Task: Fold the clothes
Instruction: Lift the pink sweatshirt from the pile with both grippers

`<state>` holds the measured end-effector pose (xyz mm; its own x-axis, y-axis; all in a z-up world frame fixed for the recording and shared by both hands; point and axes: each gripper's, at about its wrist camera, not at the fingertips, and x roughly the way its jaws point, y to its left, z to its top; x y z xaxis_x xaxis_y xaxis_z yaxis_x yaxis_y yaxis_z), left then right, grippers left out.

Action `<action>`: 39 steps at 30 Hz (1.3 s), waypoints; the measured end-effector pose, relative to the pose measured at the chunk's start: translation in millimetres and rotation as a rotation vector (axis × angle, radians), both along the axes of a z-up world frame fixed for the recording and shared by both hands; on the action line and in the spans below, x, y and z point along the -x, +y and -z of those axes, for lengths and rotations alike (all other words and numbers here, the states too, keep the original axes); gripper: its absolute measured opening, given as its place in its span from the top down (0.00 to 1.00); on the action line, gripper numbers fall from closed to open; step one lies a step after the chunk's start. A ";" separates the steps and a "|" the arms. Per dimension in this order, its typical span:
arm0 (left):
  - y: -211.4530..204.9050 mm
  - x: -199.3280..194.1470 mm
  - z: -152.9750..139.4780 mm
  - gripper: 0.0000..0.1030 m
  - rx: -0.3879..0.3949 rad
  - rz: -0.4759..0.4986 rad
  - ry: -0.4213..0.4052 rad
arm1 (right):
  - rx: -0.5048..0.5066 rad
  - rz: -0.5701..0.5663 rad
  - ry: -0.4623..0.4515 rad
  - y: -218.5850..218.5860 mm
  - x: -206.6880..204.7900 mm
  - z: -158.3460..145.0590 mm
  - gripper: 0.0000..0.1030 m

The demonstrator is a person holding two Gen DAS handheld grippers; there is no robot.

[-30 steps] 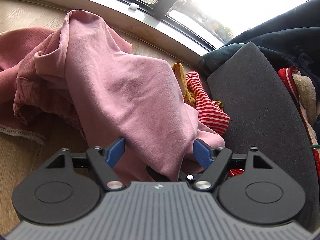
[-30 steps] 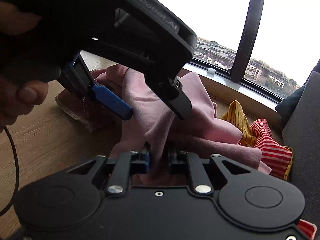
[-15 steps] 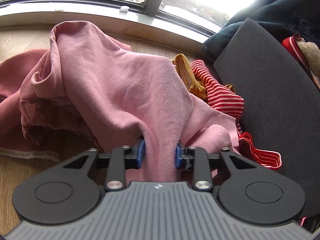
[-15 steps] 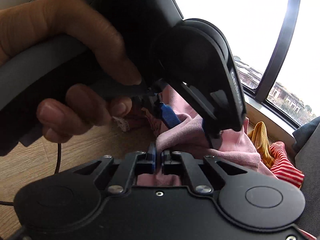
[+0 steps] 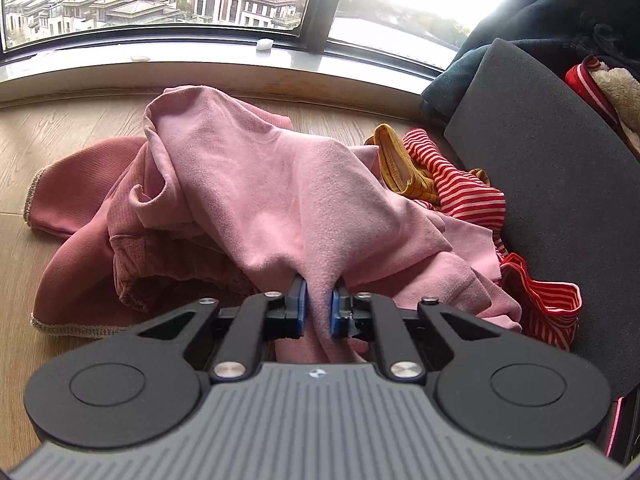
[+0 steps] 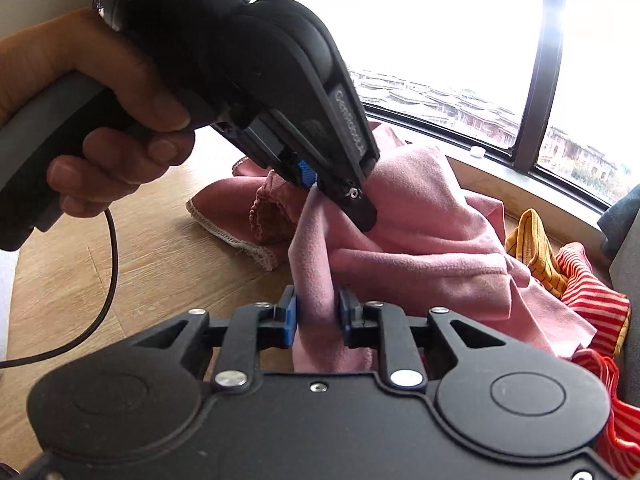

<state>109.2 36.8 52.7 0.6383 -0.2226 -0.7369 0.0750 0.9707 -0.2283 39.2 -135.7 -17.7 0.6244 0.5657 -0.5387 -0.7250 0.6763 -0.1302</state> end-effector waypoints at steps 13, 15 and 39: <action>21.0 44.4 -27.7 0.87 -0.094 -0.022 -0.051 | -0.092 0.104 0.084 -12.8 25.4 -4.7 0.38; 22.5 52.9 -36.2 0.87 -0.108 -0.020 -0.065 | -0.094 0.100 0.085 -13.4 31.9 -5.3 0.35; 81.1 131.5 -34.1 0.87 -0.273 -0.129 0.044 | -0.309 0.170 0.235 -45.8 -1.3 -12.9 0.24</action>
<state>-22.2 117.9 86.8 0.6145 0.0685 -0.7860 -0.0575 0.9975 0.0420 40.5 -181.5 -4.8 0.6030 0.6225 -0.4989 -0.5858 0.7700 0.2528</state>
